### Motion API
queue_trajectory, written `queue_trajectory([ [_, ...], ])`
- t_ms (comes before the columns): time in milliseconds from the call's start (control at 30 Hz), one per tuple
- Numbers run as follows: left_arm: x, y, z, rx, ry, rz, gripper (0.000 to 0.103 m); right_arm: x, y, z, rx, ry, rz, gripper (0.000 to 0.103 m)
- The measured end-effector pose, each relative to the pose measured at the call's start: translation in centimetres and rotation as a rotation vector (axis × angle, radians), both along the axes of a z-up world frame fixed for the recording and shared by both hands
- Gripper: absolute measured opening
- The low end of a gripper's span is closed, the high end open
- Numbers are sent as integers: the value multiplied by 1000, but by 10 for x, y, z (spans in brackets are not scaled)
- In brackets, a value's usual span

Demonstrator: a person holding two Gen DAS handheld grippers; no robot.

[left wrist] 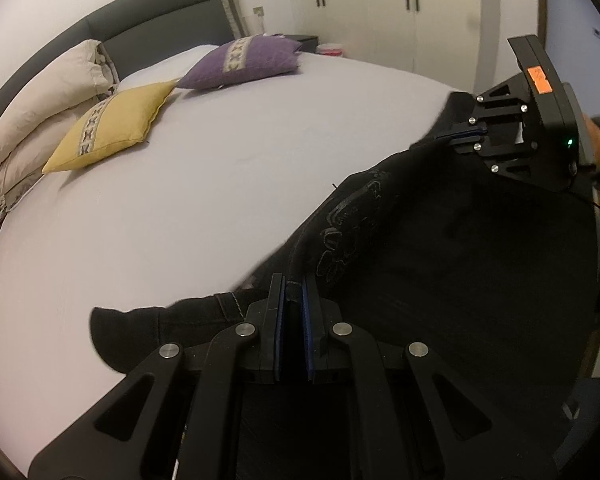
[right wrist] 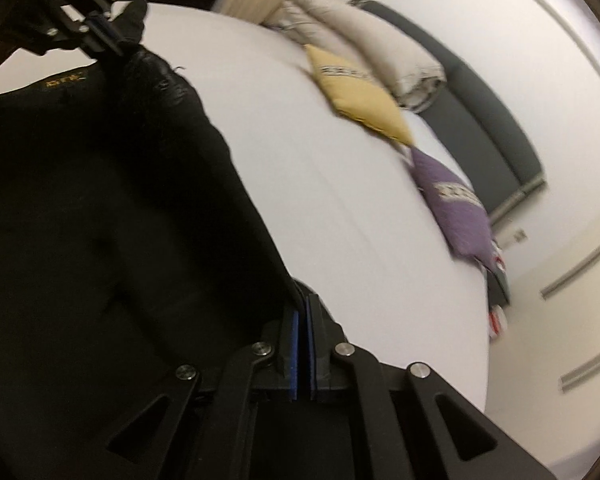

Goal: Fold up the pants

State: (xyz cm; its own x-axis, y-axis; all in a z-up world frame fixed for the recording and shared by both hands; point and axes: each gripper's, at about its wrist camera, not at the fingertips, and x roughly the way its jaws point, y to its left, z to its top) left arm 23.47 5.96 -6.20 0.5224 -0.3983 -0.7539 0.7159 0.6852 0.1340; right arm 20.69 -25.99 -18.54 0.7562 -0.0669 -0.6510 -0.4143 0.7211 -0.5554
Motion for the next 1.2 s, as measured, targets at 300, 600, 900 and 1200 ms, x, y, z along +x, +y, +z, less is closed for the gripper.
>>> queue_trajectory([
  [300,-127,7,-19,-13,32,-9,7,-106,26,-15,-98,-57,-65,3],
  [600,-232,1,-36,44,11,-41,7,-181,34,-28,-75,-53,-118,3],
  [900,-261,14,-29,33,-2,9,7,-226,59,-8,-97,-62,-81,3],
  [1200,-247,31,-38,107,-32,61,7,-241,94,-41,-153,23,-13,3],
])
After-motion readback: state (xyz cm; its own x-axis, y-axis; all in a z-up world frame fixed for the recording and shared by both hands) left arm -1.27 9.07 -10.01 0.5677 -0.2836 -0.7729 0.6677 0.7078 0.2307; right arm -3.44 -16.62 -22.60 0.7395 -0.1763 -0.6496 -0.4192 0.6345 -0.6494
